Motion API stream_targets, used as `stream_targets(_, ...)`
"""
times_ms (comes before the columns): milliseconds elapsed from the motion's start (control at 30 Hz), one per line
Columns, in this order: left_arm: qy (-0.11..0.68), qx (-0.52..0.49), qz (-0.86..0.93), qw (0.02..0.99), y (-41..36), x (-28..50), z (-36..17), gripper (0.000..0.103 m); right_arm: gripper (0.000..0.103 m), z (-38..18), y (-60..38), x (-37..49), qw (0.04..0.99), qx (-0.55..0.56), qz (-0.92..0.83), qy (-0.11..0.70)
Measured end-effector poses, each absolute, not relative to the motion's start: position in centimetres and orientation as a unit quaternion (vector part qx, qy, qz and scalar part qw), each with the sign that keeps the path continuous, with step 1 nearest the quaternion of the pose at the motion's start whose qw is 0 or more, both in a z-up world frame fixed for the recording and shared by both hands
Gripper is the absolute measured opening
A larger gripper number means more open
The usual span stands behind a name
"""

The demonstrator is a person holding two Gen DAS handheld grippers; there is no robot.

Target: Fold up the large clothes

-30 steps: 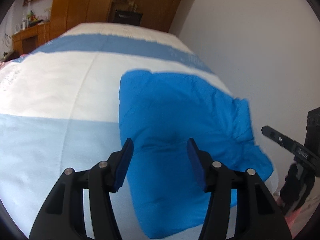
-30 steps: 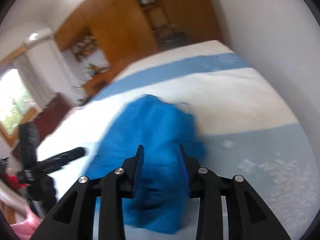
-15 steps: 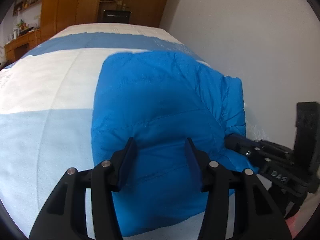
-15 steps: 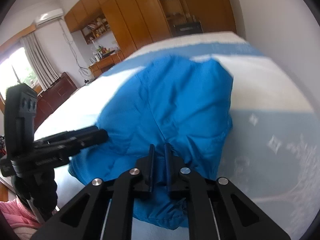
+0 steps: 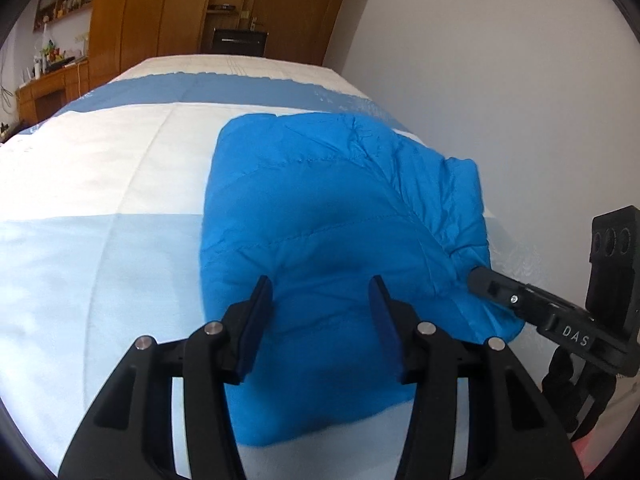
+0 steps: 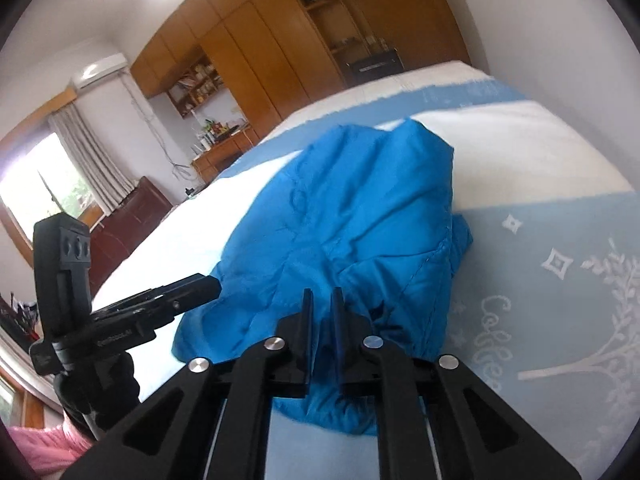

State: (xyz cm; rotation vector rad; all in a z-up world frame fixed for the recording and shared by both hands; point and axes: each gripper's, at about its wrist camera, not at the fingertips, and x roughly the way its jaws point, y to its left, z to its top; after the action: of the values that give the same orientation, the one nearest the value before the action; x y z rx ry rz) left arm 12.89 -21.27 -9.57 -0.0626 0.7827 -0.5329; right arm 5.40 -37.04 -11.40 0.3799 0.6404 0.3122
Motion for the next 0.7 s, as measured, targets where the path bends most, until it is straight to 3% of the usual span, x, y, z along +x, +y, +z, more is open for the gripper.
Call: stream_targets(700,0.387,0.003,-0.258,0.885,-21.3,13.9,-12.3,0.051,0.003,-15.3,-35.4,5.6,0.913,0.162,0.137,0.349)
